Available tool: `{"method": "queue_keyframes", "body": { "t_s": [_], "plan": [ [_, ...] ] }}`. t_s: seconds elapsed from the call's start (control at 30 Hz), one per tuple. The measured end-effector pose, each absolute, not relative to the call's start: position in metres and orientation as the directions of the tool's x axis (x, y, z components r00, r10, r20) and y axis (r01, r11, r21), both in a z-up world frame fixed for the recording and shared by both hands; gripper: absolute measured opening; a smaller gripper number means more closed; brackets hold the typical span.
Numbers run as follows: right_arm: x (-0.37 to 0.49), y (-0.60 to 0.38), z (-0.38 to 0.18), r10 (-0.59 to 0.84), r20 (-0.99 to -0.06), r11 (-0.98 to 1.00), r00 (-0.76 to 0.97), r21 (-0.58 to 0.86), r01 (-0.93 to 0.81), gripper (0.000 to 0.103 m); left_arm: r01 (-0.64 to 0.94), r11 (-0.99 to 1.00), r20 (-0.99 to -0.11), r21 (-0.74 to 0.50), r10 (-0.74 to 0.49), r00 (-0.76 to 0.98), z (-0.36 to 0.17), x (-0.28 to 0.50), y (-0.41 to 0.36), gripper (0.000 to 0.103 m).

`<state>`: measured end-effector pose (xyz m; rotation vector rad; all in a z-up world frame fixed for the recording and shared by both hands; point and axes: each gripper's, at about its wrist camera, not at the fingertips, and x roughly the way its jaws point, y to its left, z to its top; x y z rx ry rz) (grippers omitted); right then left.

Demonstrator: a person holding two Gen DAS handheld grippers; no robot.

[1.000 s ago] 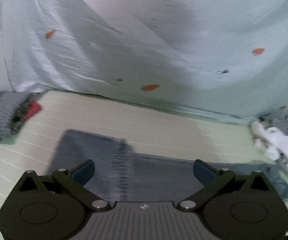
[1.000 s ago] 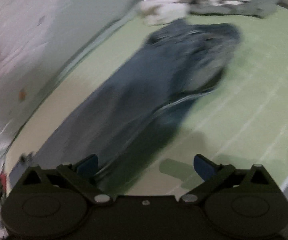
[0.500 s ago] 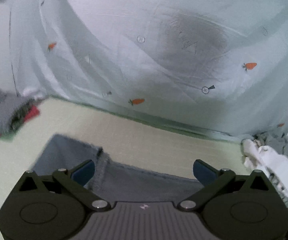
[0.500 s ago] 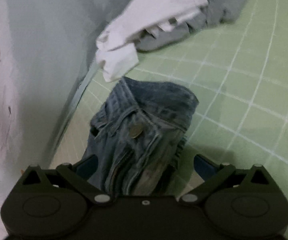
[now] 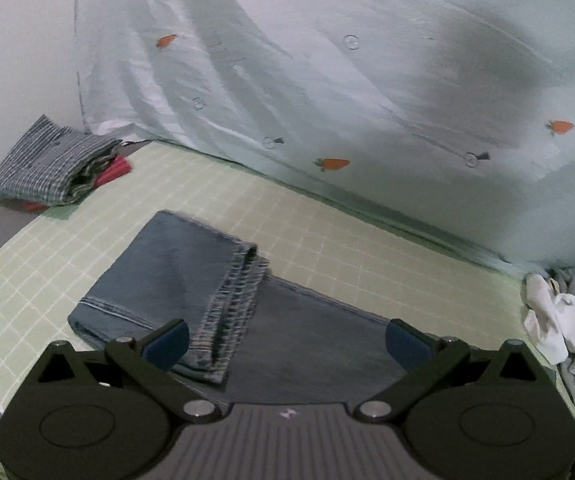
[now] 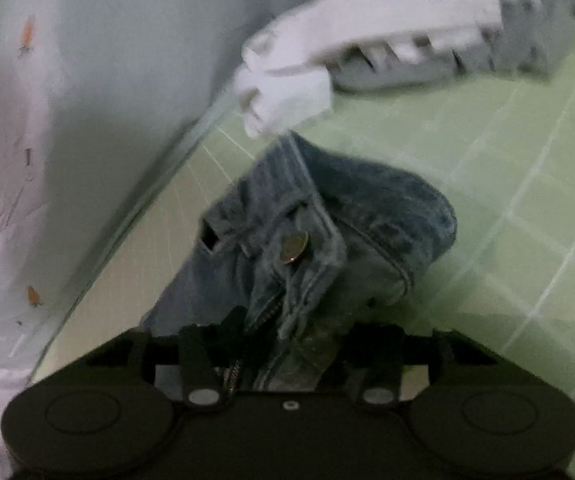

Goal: Fold clothes

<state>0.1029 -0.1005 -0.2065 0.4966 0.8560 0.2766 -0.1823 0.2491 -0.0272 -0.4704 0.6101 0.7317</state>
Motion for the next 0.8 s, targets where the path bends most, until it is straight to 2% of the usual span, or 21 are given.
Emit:
{"method": "queue_keyframes", "body": {
  "t_s": [0.17,0.33,0.47,0.57,0.67,0.8],
  "plan": [
    [0.082,-0.060,-0.169,0.324,-0.608,0.941,0.724,0.286,-0.181,0.038,-0.735,0.649,-0.665,-0.195,0.463,0.586,-0.031,-0.198,0.279,0.103],
    [0.045,-0.008,-0.126,0.271,-0.514,0.957,0.814,0.054,-0.285,0.037,-0.728,0.649,-0.665,-0.222,0.445,0.600,-0.035,-0.218,0.323,0.103],
    [0.008,0.052,-0.104,0.290,-0.425,0.915,0.857,-0.141,-0.379,0.035,-0.715,0.657,-0.662,-0.238,0.429,0.614,-0.038,-0.234,0.361,0.103],
    [-0.023,0.103,-0.098,0.345,-0.387,0.873,0.855,-0.202,-0.444,0.033,-0.698,0.680,-0.653,-0.224,0.426,0.626,-0.037,-0.244,0.387,0.103],
    [-0.051,0.156,-0.109,0.409,-0.408,0.833,0.816,-0.198,-0.516,0.032,-0.678,0.710,-0.645,-0.191,0.430,0.632,-0.039,-0.254,0.412,0.103],
    [-0.088,0.223,-0.168,0.445,-0.541,0.716,0.714,-0.263,-0.646,0.034,-0.665,0.731,-0.650,-0.155,0.431,0.626,-0.044,-0.264,0.440,0.103]
  ]
}}
